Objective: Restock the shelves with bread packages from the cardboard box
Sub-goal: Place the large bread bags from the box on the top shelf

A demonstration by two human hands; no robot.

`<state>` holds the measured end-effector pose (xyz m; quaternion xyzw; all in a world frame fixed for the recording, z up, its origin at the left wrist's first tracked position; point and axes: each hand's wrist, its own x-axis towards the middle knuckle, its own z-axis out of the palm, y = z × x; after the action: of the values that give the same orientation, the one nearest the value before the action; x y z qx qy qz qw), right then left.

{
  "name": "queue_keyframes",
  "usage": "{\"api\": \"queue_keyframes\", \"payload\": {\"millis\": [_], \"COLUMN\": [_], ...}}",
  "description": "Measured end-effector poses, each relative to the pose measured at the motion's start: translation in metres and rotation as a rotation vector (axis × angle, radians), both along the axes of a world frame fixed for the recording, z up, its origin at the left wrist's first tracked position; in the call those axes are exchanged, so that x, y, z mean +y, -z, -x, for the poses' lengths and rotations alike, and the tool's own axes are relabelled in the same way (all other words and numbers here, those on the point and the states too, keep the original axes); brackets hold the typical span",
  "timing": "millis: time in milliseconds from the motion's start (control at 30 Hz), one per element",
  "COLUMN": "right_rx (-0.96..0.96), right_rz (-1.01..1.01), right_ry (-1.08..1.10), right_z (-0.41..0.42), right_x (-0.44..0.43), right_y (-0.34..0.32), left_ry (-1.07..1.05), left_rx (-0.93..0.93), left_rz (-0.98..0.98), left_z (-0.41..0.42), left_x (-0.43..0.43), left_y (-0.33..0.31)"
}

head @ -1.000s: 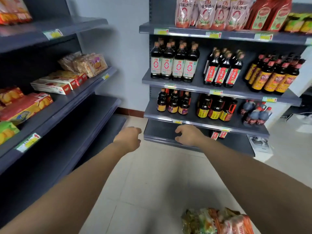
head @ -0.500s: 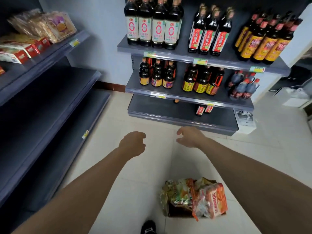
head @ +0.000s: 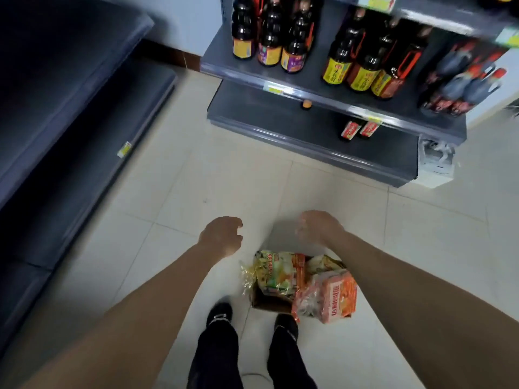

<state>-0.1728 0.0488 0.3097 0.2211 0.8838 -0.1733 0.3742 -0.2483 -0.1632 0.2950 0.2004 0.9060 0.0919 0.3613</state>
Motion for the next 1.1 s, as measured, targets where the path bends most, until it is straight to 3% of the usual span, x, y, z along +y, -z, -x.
{"api": "queue_keyframes", "payload": {"millis": [267, 800, 867, 967, 1100], "right_rx": [-0.052, -0.104, -0.108, -0.144, -0.110], "right_rz": [0.068, 0.081, 0.103, 0.094, -0.042], "right_ry": [-0.029, -0.040, 0.005, 0.030, -0.055], "right_z": [-0.029, -0.054, -0.057, -0.060, -0.055], "right_x": [0.035, 0.038, 0.041, 0.044, 0.040], "right_y": [0.109, 0.353, 0.374, 0.392, 0.396], "left_ry": [-0.188, -0.288, -0.460, -0.905, -1.282], "left_rx": [-0.155, -0.360, -0.487, -0.739, -0.834], "left_rz": [0.017, 0.229, 0.183, -0.027, -0.247], "left_z": [-0.057, -0.148, -0.156, -0.164, -0.166], "left_x": [0.027, 0.038, 0.042, 0.050, 0.053], "left_y": [0.105, 0.342, 0.361, 0.379, 0.385]}}
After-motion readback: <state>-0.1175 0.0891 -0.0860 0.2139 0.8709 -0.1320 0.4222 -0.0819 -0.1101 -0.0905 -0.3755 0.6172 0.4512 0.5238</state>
